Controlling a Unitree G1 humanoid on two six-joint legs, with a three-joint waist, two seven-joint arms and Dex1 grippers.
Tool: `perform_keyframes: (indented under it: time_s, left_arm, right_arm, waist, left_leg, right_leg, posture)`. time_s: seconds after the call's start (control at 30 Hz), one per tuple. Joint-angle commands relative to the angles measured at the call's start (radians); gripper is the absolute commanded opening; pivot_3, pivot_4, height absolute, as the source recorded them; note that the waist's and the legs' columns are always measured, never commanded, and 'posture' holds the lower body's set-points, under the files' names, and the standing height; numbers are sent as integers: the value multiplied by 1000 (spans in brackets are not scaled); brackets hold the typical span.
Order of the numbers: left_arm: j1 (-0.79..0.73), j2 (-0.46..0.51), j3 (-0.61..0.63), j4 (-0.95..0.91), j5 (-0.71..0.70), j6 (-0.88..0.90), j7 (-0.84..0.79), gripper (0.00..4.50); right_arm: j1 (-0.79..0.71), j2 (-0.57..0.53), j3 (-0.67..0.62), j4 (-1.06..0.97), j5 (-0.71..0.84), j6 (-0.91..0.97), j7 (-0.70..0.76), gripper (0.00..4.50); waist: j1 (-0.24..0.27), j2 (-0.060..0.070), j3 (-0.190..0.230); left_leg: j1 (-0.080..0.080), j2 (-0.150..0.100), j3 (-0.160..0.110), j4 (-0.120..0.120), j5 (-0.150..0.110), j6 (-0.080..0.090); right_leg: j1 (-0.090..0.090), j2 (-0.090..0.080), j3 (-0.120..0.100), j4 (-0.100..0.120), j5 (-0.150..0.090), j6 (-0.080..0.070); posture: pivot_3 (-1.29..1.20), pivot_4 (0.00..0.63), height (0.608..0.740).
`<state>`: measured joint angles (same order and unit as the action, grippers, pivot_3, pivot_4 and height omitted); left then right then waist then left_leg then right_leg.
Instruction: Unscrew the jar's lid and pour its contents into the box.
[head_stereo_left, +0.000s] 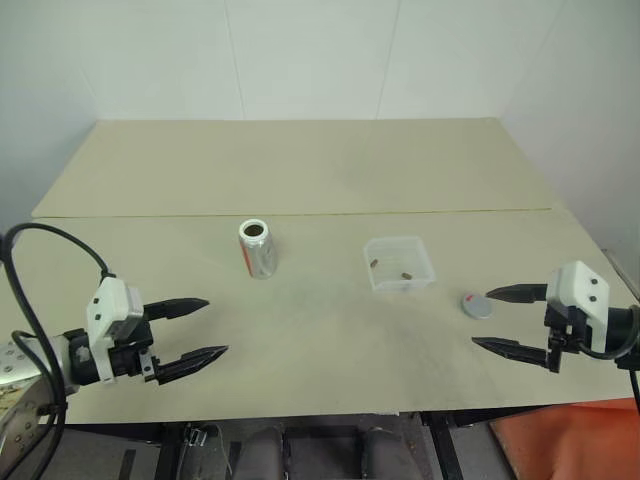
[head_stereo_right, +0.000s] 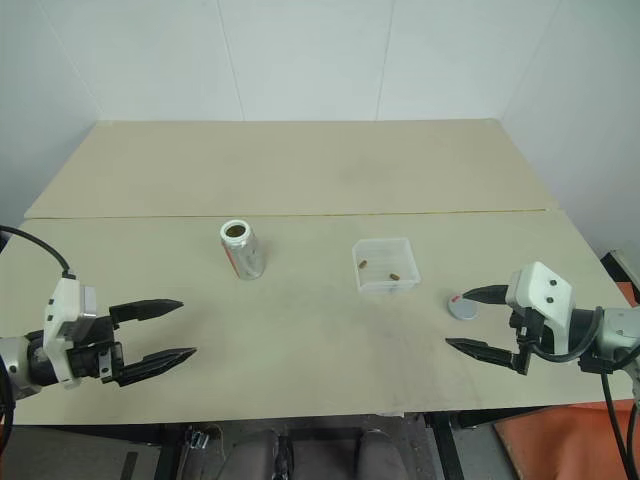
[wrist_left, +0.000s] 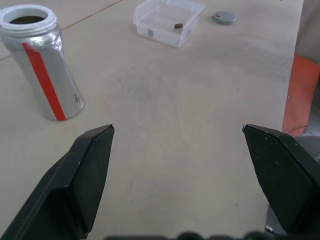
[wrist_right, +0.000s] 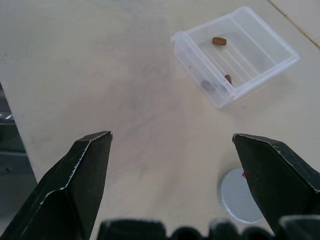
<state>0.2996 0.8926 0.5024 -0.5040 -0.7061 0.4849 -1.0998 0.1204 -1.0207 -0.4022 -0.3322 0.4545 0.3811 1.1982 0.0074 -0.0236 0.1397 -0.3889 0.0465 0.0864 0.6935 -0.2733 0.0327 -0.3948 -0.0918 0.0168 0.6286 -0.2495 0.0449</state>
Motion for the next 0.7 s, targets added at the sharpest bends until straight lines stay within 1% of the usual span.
perform_keyframes:
  time_s: [0.03, 0.13, 0.2, 0.3, 0.4, 0.5, 0.6, 0.7]
  left_arm:
    - [25, 33, 112, -58, -25, 33, 4, 4467]
    - [52, 34, 170, -71, -34, 53, 5, 4467]
    - [103, 10, 217, -109, -13, 50, 12, 4467]
    - [182, -14, 293, -159, -29, 74, 11, 4467]
    - [216, -40, 352, -193, -74, 101, 34, 4467]
    - [249, -65, 402, -216, -119, 127, 50, 4467]
    - [318, -49, 466, -222, -124, 139, -18, 4467]
    - [319, -19, 500, -186, -140, 154, -31, 4467]
  right_arm:
    - [-64, -9, 13, 5, 25, -7, 7, 4500]
    - [-118, 4, 64, 21, 19, -6, 1, 4500]
    - [-123, 2, 90, 44, -2, -24, 13, 4500]
    - [-137, 2, 84, 58, 26, -22, 31, 4500]
    - [-154, 1, 90, 69, 22, -20, 28, 4500]
    - [-142, 0, 83, 62, 16, -5, 18, 4500]
    - [-112, 2, 70, 56, 25, -12, 33, 4500]
    - [-102, 7, 76, 46, 26, -20, 34, 4500]
  waist:
    - [-2, 0, 0]
    - [-4, 0, 0]
    - [-4, 0, 0]
    - [-4, 0, 0]
    - [-4, 0, 1]
    - [-1, 0, 0]
    - [-1, -1, 1]
    - [0, 0, 1]
  left_leg:
    - [0, 0, 0, 0, 0, 0]
    - [1, 1, 1, 0, 0, 0]
    - [1, 1, 1, 0, 0, 0]
    - [-2, 1, 1, -1, -1, -1]
    - [-2, 1, 1, 0, -1, -1]
    - [0, 1, 1, 0, -1, -1]
    - [0, 1, 1, 0, -1, -1]
    - [-1, 1, 1, 0, -1, -1]
  right_leg:
    - [0, 0, 0, 0, 0, 0]
    - [0, 0, 0, -1, 0, -1]
    - [0, 0, 0, -1, -1, -1]
    - [-2, 0, 0, -1, -1, -1]
    - [-3, 0, 0, 0, -1, -1]
    - [-2, 0, 0, 0, -2, -3]
    - [-2, 0, 0, 0, -5, -8]
    - [-2, 0, 0, 0, -5, -8]
  posture:
    - [0, 150, 740]
    - [0, 150, 740]
    - [0, 150, 740]
    - [0, 150, 740]
    - [0, 150, 740]
    - [0, 150, 740]
    - [0, 150, 740]
    - [0, 150, 740]
